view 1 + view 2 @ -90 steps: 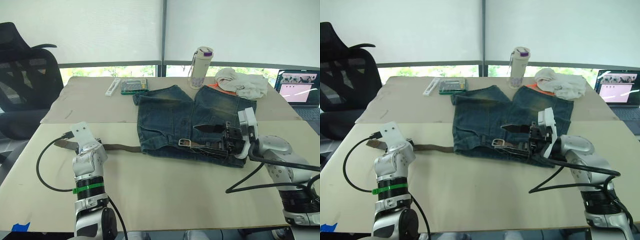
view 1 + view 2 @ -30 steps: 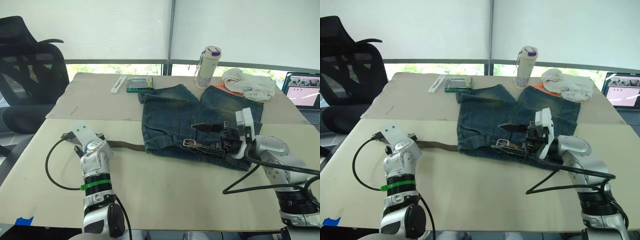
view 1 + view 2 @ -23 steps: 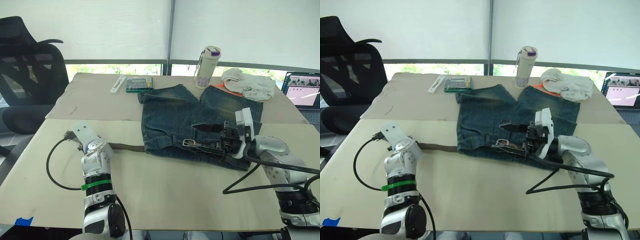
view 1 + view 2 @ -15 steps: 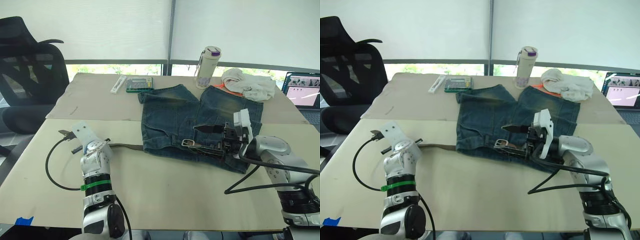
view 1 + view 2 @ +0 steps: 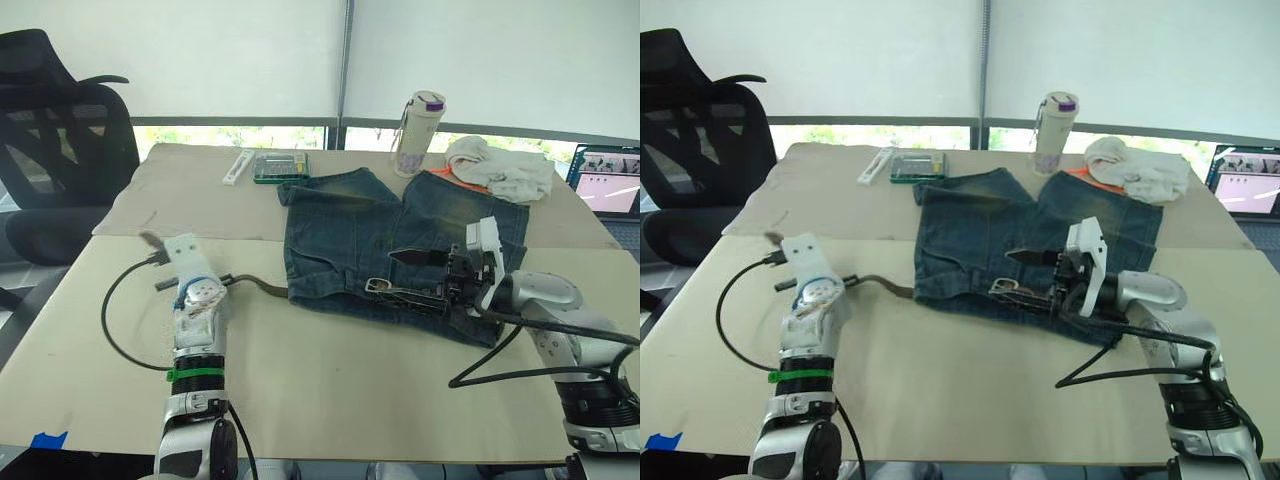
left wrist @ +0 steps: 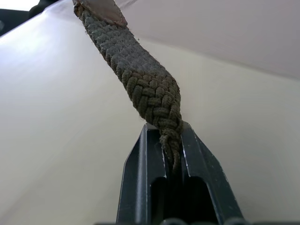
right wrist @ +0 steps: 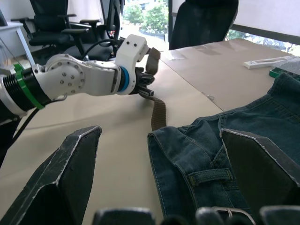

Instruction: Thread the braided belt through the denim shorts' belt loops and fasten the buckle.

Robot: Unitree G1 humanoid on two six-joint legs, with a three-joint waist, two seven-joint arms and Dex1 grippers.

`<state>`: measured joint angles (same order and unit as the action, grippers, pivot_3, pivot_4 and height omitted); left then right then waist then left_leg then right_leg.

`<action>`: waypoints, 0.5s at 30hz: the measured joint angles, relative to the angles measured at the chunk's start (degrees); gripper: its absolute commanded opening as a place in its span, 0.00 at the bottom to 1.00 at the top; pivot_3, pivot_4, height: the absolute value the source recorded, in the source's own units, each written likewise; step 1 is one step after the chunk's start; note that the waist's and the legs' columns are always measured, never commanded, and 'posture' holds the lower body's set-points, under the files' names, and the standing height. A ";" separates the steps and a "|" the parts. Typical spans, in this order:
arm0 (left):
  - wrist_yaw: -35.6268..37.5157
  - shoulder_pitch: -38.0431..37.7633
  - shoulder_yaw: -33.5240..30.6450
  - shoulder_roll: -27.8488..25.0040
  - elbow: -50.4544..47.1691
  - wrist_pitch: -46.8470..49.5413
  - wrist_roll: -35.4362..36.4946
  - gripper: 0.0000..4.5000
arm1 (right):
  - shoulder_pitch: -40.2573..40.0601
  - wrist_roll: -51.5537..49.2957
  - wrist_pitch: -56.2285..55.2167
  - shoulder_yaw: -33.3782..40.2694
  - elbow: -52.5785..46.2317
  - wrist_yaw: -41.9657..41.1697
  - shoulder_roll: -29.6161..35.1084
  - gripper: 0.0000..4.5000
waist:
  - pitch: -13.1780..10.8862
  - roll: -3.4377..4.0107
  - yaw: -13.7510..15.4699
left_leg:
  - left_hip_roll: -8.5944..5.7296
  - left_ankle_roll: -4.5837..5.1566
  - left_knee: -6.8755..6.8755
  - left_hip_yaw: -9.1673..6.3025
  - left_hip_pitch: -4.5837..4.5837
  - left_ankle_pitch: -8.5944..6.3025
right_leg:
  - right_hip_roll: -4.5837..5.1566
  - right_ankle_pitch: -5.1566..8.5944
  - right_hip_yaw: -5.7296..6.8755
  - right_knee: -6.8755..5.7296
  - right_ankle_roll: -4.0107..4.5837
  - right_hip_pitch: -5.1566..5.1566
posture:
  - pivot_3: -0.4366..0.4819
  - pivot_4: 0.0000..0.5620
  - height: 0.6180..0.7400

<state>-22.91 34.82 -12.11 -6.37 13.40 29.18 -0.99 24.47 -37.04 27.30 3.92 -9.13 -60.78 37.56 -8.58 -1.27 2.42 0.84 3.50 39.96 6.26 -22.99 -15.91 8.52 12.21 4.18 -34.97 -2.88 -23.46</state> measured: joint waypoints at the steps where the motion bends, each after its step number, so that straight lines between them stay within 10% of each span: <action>1: 1.95 0.36 3.28 -1.24 -0.08 -2.98 -1.94 0.00 | 0.02 -0.20 0.82 0.37 -0.31 1.23 -0.28 1.00 | 0.00 -0.01 0.00 | -0.01 -0.01 0.01 0.01 -0.10 0.01 | -0.01 -0.01 0.03 -0.02 0.01 -0.10 | 0.48 0.27 0.97; 15: 7.68 6.08 33.82 -15.72 1.07 -34.01 -35.91 0.00 | 5.20 -7.96 12.33 6.43 -5.37 27.52 -14.28 1.00 | 0.00 0.01 -1.00 | 0.06 -0.08 -0.07 0.28 -0.41 0.15 | -0.11 -0.11 0.08 -0.20 0.14 -0.70 | 0.48 0.27 0.97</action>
<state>-15.23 40.89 21.70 -22.09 14.48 -4.83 -36.91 29.67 -45.00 39.63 10.35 -14.50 -33.26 23.28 -8.58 -1.26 1.42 0.90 3.43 39.89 6.54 -23.40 -15.76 8.41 12.10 4.26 -35.17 -2.74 -24.16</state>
